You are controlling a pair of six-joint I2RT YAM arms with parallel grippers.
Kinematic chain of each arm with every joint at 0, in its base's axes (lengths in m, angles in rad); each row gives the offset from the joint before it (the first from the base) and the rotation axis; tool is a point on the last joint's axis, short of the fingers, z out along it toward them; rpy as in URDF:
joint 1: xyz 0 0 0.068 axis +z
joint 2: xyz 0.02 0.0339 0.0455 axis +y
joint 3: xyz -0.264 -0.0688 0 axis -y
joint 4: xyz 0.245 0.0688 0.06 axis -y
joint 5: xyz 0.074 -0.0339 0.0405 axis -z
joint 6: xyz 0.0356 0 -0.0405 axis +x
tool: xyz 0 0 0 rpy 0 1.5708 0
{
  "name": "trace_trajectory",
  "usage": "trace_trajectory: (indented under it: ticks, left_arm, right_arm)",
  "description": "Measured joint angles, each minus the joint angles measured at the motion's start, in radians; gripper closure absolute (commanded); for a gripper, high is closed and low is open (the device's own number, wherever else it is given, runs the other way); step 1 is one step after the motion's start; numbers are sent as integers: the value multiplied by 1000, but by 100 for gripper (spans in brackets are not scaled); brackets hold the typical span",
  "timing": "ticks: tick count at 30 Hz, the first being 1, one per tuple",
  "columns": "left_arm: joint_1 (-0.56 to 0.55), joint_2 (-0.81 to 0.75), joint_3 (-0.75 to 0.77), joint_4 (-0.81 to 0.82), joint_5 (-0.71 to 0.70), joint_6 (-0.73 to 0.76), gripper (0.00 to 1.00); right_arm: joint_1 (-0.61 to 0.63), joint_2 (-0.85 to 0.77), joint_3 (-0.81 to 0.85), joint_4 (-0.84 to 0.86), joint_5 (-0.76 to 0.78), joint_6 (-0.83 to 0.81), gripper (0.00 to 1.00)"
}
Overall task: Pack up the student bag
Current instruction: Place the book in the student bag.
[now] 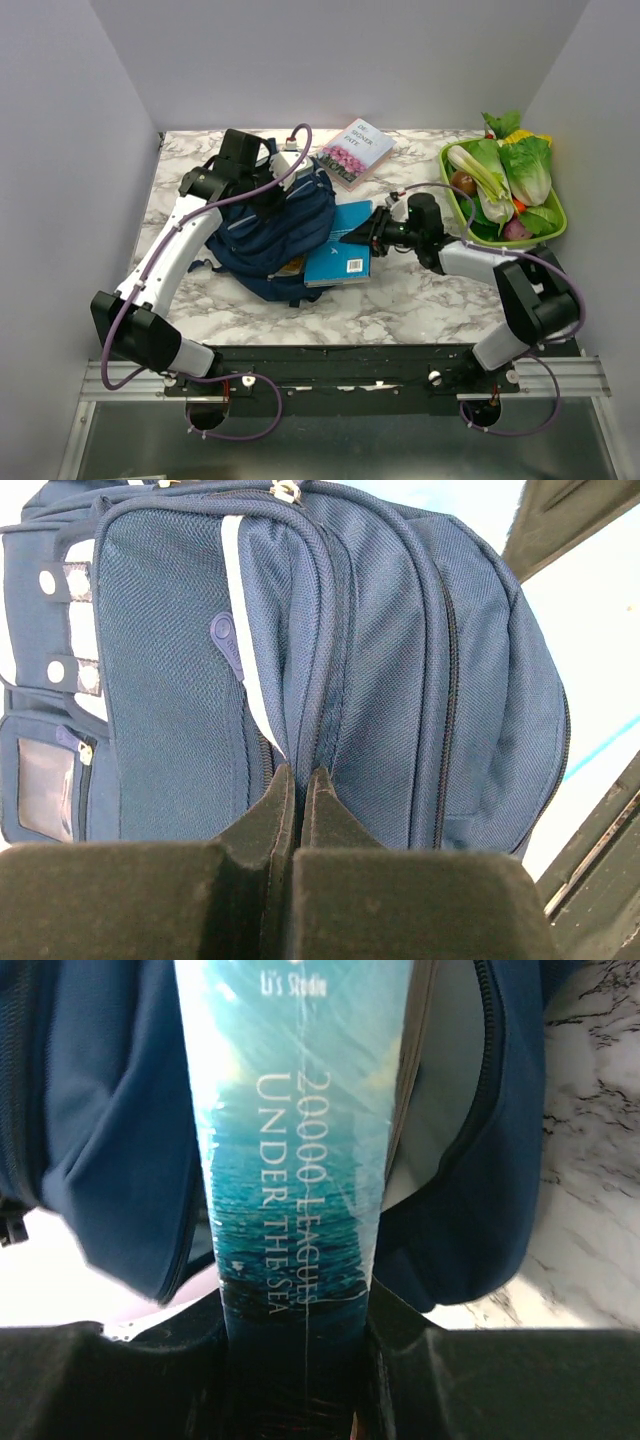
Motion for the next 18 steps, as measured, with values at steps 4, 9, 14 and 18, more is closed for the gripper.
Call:
trace_trajectory:
  ticks: [4, 9, 14, 18]
  left_arm:
    - [0, 6, 0, -5, 16, -11, 100]
    - [0, 8, 0, -11, 36, -27, 100]
    - [-2, 18, 0, -4, 97, -55, 100]
    - [-6, 19, 0, 13, 123, -67, 100]
  right_arm:
    - [26, 149, 54, 69, -40, 91, 99]
    - [62, 204, 128, 60, -16, 118, 99]
    - [89, 213, 226, 37, 113, 91, 99]
    - [101, 253, 265, 58, 187, 88, 99]
